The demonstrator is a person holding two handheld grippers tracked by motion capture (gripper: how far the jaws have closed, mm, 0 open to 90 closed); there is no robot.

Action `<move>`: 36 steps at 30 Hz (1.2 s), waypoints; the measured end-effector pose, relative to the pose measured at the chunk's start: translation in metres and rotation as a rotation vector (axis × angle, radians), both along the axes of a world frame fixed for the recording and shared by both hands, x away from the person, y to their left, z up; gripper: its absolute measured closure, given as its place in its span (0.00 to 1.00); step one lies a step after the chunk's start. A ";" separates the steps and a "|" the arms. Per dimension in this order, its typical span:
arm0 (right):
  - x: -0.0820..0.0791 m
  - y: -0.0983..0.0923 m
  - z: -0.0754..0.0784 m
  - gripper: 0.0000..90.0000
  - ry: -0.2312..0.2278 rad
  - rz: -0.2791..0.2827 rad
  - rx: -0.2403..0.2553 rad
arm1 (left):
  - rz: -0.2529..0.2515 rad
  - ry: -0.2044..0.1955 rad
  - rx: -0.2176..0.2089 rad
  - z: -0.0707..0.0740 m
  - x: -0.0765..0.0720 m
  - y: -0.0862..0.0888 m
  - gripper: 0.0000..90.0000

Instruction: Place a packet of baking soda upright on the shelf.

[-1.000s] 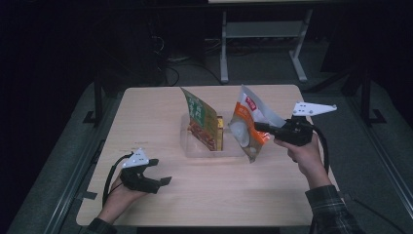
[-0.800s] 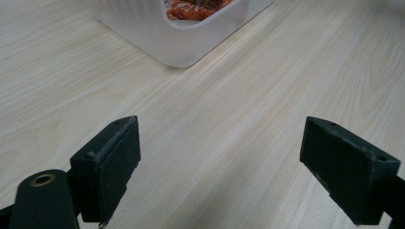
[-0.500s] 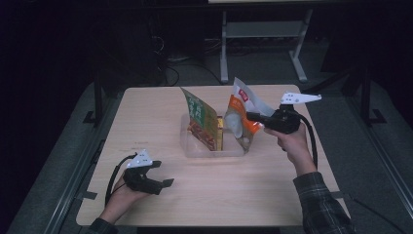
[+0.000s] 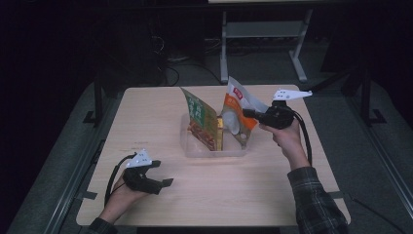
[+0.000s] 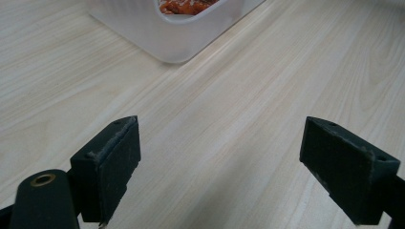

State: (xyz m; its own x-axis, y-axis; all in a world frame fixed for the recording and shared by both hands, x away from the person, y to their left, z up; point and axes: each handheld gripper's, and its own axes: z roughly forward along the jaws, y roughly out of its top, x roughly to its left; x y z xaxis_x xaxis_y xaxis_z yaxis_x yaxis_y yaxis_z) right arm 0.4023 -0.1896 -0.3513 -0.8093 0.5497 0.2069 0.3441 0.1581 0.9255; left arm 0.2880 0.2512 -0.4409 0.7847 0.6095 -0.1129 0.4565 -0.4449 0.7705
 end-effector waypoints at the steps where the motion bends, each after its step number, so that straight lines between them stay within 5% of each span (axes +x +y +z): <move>1: 0.001 0.000 -0.002 1.00 0.004 -0.004 -0.012 | 0.000 -0.001 0.000 0.000 0.000 0.000 0.15; 12: 0.007 0.006 -0.017 1.00 0.034 -0.036 -0.102 | -0.011 -0.007 0.006 0.000 0.000 -0.001 0.15; 19: 0.008 0.005 -0.023 0.98 0.043 -0.036 -0.082 | -0.020 0.002 0.009 -0.002 0.000 -0.003 0.15; 27: 0.000 -0.003 -0.019 0.41 0.050 -0.098 -0.116 | -0.019 0.006 0.010 -0.002 0.000 -0.002 0.15; 31: -0.007 -0.011 -0.017 0.30 0.073 -0.123 -0.138 | -0.029 -0.002 0.020 -0.002 0.000 -0.003 0.15; 36: -0.025 -0.022 -0.020 0.27 0.054 -0.136 -0.171 | -0.039 -0.005 0.026 -0.002 -0.001 -0.004 0.16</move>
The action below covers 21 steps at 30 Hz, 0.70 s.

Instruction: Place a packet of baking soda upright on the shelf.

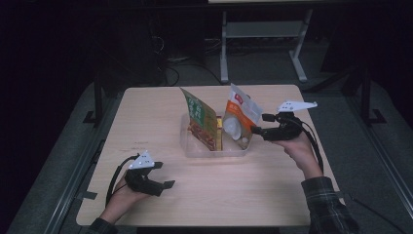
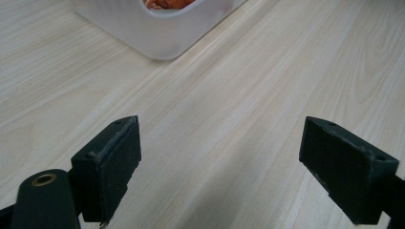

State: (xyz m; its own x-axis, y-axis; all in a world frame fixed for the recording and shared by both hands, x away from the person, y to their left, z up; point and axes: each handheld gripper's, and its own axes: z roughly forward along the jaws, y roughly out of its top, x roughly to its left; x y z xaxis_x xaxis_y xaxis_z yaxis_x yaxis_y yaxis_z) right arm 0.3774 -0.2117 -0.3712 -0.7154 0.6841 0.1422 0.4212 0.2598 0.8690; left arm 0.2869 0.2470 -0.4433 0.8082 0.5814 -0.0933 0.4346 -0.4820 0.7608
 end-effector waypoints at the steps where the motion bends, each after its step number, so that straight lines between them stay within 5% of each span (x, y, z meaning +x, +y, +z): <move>1: -0.003 -0.001 -0.001 0.27 0.006 -0.008 -0.011 | -0.001 0.000 0.001 0.000 0.000 0.000 0.16; 11: -0.043 -0.024 -0.021 0.28 0.011 -0.028 -0.052 | -0.015 -0.011 0.011 0.000 0.000 0.000 0.16; 21: -0.070 -0.021 -0.049 0.20 -0.012 -0.018 -0.104 | -0.043 -0.019 0.047 -0.004 -0.001 -0.002 0.16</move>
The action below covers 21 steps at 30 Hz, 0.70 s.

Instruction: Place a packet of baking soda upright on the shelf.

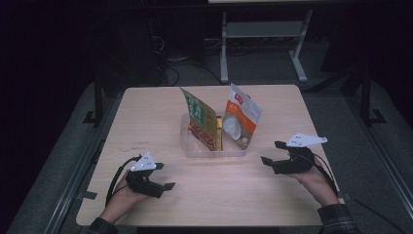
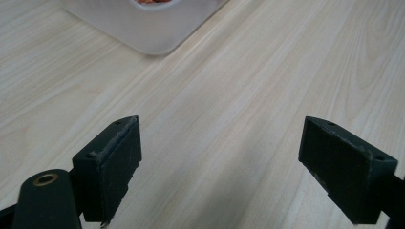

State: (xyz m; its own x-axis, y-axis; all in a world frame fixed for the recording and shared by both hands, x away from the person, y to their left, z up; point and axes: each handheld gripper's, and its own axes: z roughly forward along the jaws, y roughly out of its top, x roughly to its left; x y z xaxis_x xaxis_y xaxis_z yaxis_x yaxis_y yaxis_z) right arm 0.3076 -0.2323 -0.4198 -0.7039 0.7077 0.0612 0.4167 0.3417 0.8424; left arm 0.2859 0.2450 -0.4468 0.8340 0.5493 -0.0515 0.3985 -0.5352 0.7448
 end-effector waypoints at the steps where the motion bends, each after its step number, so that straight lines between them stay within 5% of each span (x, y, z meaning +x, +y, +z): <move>1: -0.001 0.001 -0.003 0.19 -0.007 0.001 -0.008 | -0.004 -0.003 0.005 0.000 0.000 0.000 0.16; 9: -0.016 0.003 -0.025 0.16 0.039 -0.004 -0.047 | -0.015 0.007 0.036 -0.004 0.000 -0.001 0.16; 14: -0.024 0.004 -0.034 0.16 0.053 0.009 -0.122 | -0.018 0.026 0.054 -0.007 0.000 -0.002 0.15; 21: -0.027 0.004 -0.037 0.15 0.063 0.019 -0.135 | -0.021 0.034 0.063 -0.009 0.000 -0.004 0.15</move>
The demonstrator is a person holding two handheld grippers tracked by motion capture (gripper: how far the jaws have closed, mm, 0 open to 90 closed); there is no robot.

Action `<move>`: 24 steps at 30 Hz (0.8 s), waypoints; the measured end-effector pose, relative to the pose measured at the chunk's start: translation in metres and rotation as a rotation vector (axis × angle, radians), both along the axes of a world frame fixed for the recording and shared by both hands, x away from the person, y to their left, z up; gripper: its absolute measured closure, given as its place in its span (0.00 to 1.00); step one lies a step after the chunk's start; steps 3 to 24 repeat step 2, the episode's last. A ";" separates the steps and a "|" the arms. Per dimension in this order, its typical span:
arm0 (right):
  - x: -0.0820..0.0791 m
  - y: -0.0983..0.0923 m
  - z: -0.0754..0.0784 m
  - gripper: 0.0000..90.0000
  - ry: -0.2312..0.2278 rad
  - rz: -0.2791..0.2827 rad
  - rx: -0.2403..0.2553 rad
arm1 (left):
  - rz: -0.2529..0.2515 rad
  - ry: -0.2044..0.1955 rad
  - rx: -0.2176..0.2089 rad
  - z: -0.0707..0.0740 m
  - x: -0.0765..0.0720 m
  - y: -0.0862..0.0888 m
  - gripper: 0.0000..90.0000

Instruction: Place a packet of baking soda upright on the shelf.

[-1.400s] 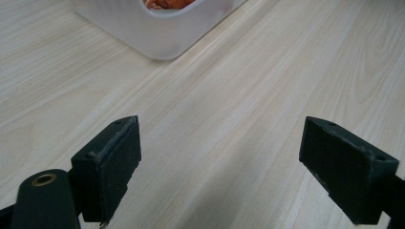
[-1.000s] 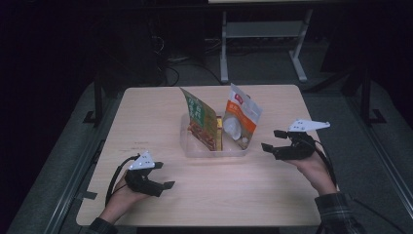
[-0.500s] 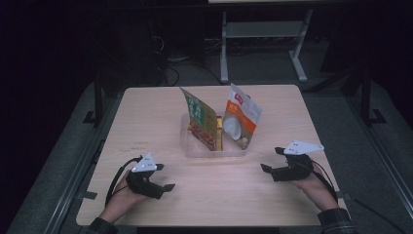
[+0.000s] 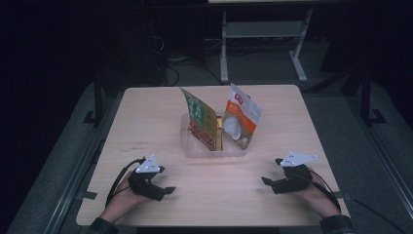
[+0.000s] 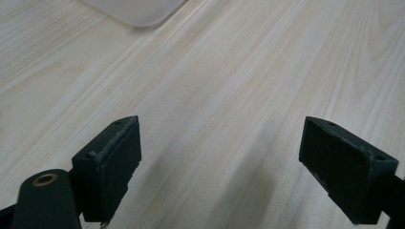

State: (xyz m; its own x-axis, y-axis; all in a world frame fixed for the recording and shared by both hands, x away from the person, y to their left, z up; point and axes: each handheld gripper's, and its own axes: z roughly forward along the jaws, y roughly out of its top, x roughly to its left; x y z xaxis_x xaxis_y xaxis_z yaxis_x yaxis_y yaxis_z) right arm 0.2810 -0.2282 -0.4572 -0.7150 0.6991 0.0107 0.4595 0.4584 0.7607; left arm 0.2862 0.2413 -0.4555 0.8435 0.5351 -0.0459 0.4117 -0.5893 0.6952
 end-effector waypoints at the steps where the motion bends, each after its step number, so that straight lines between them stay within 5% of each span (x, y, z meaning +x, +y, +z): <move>1: 0.000 0.000 0.000 0.15 0.000 -0.001 -0.001 | -0.001 0.000 0.002 0.000 0.000 0.000 0.15; 24: 0.000 0.000 0.001 0.15 -0.005 0.003 -0.002 | -0.003 -0.001 0.003 0.000 0.000 0.000 0.15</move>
